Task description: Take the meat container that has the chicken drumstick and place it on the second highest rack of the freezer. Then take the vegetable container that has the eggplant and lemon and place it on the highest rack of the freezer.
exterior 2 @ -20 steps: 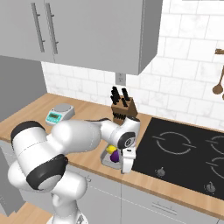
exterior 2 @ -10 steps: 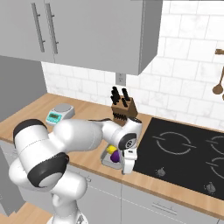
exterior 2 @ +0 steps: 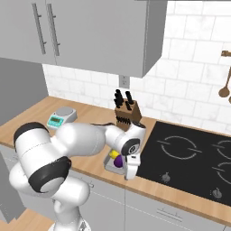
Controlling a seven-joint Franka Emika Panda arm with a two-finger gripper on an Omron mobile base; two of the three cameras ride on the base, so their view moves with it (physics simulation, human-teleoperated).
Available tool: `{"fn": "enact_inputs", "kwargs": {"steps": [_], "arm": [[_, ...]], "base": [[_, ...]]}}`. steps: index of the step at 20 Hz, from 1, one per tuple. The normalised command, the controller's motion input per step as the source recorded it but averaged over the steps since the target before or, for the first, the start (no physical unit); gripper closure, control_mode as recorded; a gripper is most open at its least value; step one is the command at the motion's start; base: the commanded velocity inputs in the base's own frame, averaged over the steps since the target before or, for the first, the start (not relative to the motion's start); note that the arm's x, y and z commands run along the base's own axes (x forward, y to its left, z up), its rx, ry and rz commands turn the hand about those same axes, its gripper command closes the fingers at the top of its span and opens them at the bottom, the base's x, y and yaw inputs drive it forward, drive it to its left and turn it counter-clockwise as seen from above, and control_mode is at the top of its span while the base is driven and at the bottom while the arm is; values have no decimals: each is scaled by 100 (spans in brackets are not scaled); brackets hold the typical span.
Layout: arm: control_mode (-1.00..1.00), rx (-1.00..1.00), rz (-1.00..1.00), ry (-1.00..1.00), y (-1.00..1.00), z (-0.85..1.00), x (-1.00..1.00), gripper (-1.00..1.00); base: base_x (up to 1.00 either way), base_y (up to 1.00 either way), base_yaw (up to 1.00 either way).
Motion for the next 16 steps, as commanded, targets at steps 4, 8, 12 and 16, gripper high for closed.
{"fn": "enact_inputs", "kwargs": {"steps": [4, 8, 12, 16], "arm": [[-100, 0, 0, 0, 27, -68, -2, -100], [-100, 0, 0, 0, 31, -72, -1, -100], [-100, 0, 0, 0, 42, -59, 5, -100], [-100, 0, 0, 0, 61, -76, 4, 100]], "base": [[0, 0, 0], [0, 0, 0], [0, 0, 0], [0, 0, 0]]}}
